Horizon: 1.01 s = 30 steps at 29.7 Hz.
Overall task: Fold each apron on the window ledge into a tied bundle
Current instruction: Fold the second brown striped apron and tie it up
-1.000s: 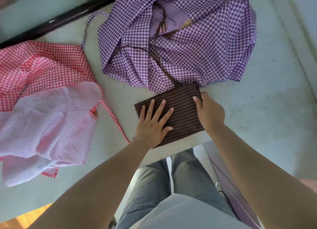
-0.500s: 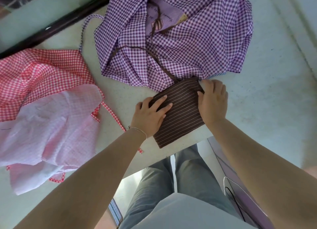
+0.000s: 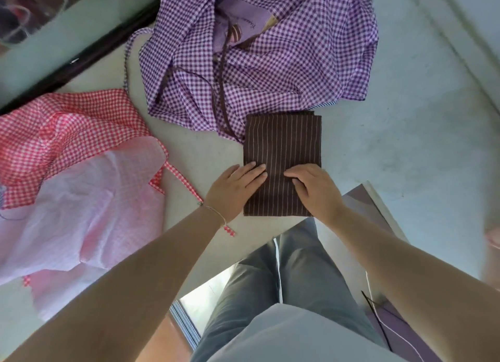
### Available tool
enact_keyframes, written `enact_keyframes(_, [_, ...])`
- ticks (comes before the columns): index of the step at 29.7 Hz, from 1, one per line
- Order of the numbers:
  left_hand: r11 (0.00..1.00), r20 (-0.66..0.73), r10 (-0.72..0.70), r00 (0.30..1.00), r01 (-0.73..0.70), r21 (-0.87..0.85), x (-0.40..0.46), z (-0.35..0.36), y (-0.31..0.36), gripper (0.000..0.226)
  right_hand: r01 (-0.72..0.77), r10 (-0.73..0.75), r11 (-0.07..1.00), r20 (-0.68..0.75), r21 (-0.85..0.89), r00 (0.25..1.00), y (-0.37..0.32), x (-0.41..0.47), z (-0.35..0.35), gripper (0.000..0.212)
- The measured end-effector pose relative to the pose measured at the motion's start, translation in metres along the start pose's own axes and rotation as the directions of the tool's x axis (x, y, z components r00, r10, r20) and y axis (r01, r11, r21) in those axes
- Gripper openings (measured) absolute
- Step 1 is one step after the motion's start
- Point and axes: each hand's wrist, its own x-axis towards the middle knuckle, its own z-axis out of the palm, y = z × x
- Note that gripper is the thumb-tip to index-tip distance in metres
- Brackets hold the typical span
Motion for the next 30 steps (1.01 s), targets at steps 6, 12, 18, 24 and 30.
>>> enact_keyframes(6, [0.991,0.068,0.042,0.997,-0.033,-0.127,0.0,0.0,-0.022,0.068,0.238,-0.221,0.964,0.146,-0.115,0.964,0.038,-0.022,-0.01,0.046])
enact_keyframes(12, [0.958,0.08,0.012,0.997,0.011,-0.287,0.0,0.005,-0.02,0.07,0.192,-0.15,0.968,0.241,-0.162,0.959,0.054,-0.03,-0.022,0.075])
enact_keyframes(18, [0.89,0.029,-0.081,0.996,0.085,-0.448,0.004,0.008,-0.014,0.07,0.262,-0.195,0.941,0.291,-0.213,0.937,0.061,-0.02,-0.027,0.08])
enact_keyframes(24, [0.489,0.054,-0.482,0.875,0.319,-0.812,0.012,-0.016,0.006,0.032,0.207,-0.214,0.972,-0.052,-0.109,0.975,0.048,-0.003,-0.018,0.04])
enact_keyframes(30, [0.43,0.09,-0.756,0.648,0.596,-0.678,0.021,-0.033,0.032,0.041,-0.195,0.187,0.977,-0.091,-0.089,0.978,0.009,0.017,-0.025,0.072])
